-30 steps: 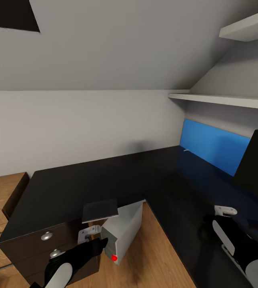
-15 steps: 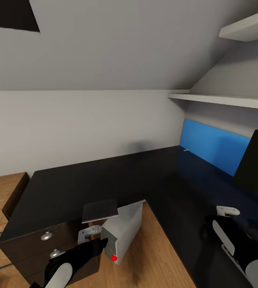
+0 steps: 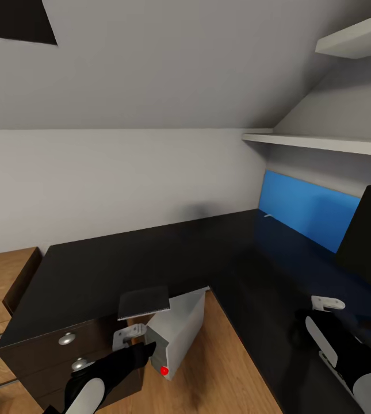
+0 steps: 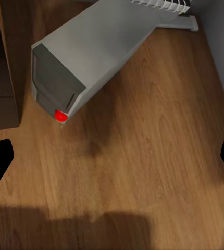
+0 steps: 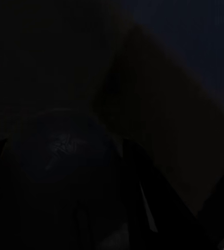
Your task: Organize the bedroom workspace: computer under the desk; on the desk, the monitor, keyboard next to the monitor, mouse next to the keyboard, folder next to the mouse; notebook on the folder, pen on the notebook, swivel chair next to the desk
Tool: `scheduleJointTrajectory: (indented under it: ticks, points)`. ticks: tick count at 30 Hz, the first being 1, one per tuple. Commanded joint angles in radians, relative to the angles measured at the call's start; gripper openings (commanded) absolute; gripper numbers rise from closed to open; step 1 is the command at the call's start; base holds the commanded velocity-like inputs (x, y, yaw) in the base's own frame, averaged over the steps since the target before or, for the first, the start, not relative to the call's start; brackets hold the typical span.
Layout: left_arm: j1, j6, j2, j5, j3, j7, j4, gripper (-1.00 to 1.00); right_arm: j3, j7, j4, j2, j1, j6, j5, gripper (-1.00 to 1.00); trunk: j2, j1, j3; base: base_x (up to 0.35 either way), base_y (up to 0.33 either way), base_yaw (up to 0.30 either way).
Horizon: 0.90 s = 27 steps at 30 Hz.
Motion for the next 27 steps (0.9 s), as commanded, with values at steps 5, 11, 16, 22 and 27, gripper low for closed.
scheduleJointTrajectory:
  ticks: [5, 11, 16, 22, 27]
  points:
    - [-0.001, 0.000, -0.001, 0.010, -0.003, 0.010, -0.002, 1.00, 0.007, -0.013, -0.001, 0.000, -0.001, 0.000, -0.014, 1.00, -0.001, 0.000, -0.001, 0.000, 0.000, 0.000]
    - [-0.001, 0.000, -0.001, 0.010, -0.004, 0.010, -0.002, 1.00, 0.007, -0.013, -0.001, 0.000, -0.001, 0.000, -0.014, 1.00, -0.001, 0.000, -0.001, 0.000, 0.000, 0.000]
    - [-0.001, 0.000, 0.000, 0.010, -0.004, 0.010, -0.002, 1.00, 0.007, -0.012, -0.002, 0.000, -0.001, 0.000, -0.014, 1.00, -0.001, 0.000, -0.001, 0.000, 0.000, 0.000]
    - [-0.001, 0.000, -0.001, 0.011, -0.004, 0.010, -0.001, 1.00, 0.010, -0.008, -0.060, 0.005, -0.001, -0.001, -0.019, 1.00, -0.001, 0.000, -0.001, 0.000, 0.000, 0.000]
    - [-0.001, 0.000, -0.001, 0.010, -0.005, 0.010, 0.000, 1.00, 0.014, -0.008, -0.128, 0.053, 0.001, -0.001, -0.022, 1.00, -0.001, 0.000, -0.001, 0.000, 0.000, 0.000]
